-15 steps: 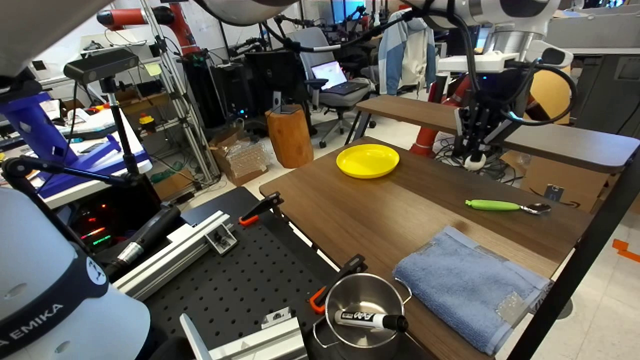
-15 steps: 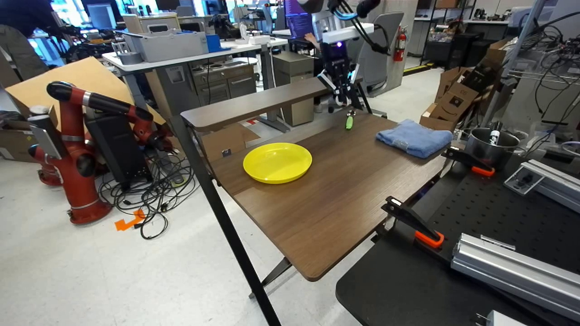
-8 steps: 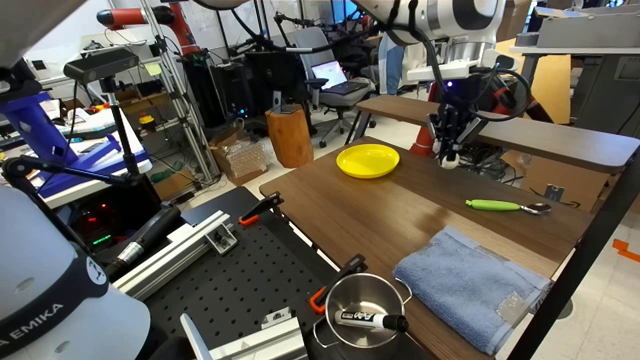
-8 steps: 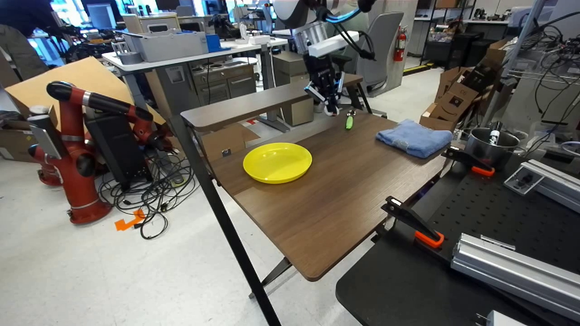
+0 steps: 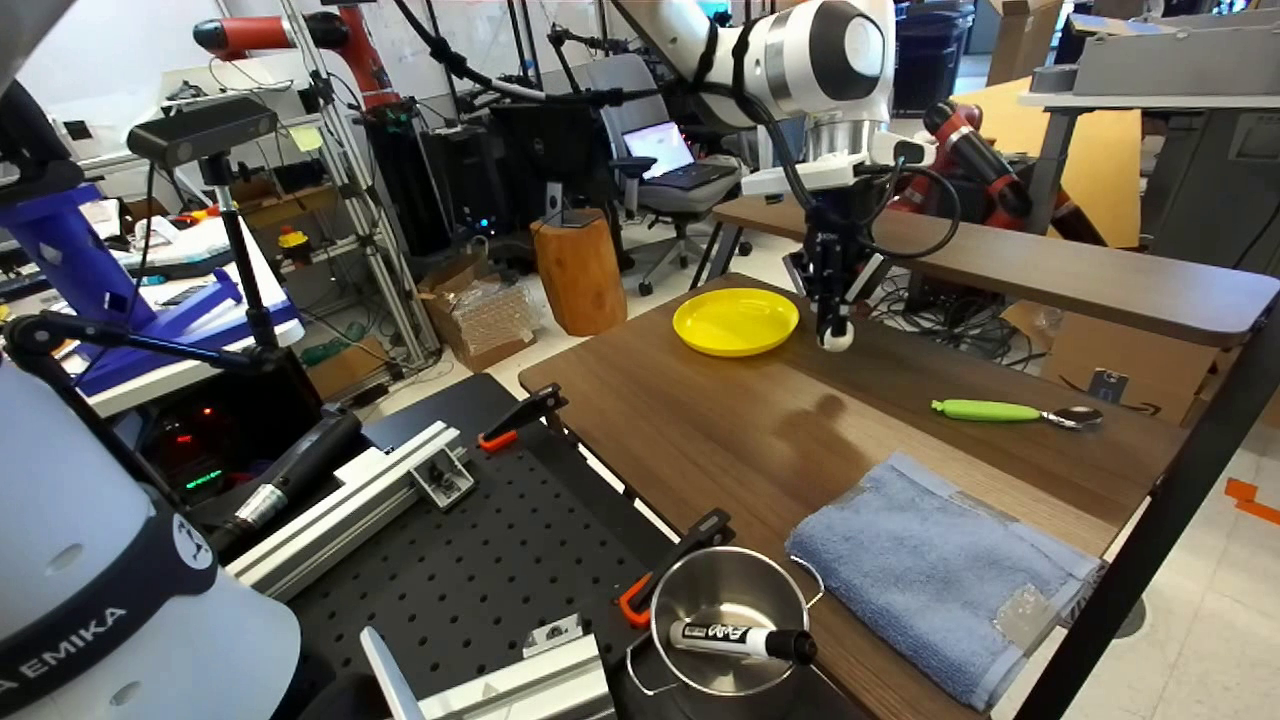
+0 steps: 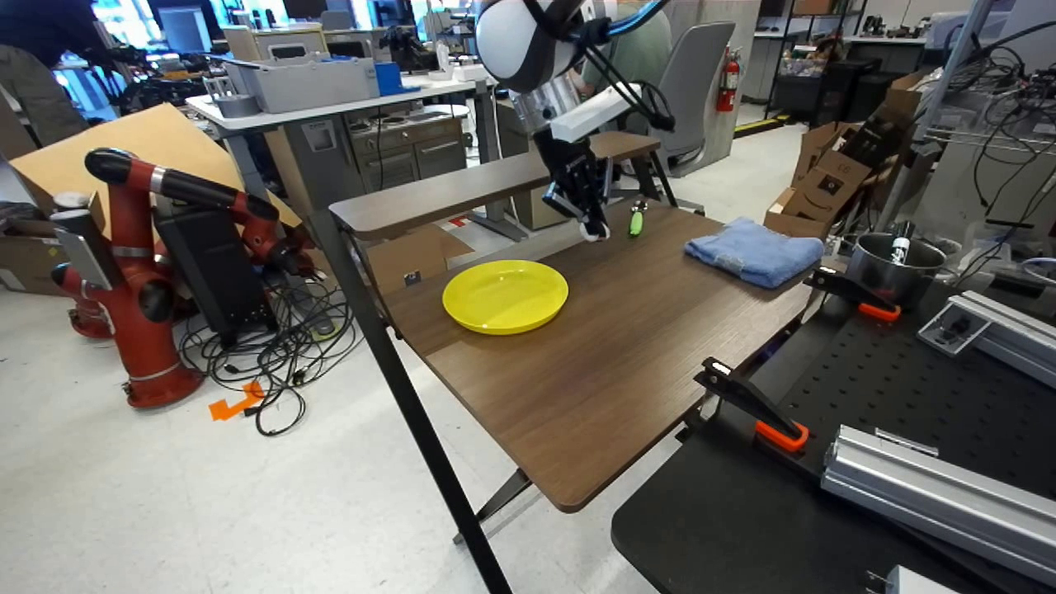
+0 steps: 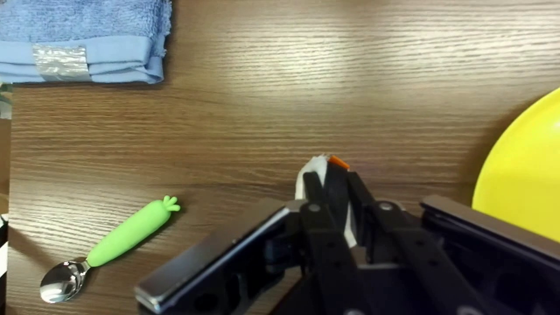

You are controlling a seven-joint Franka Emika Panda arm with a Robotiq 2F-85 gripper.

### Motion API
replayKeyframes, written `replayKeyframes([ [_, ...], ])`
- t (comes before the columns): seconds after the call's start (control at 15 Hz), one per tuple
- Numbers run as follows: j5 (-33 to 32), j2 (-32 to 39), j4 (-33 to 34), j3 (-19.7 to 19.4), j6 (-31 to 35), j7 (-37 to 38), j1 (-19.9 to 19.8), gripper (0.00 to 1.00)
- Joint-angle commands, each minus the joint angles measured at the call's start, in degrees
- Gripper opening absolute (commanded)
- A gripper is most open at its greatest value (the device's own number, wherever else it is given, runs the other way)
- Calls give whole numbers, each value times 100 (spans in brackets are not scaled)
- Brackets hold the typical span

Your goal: Put the white sponge with a black strap on the yellow plate

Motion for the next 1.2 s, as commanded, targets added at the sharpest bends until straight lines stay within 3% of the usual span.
replayKeyframes([
  [0.0, -250, -835, -1293, 130, 637, -7, 70, 4],
  [0.47, -252, -1680, -2329, 442, 954, 42, 187, 4],
  [1.13, -215, -1503, -2115, 666, 1270, 266, 463, 4],
])
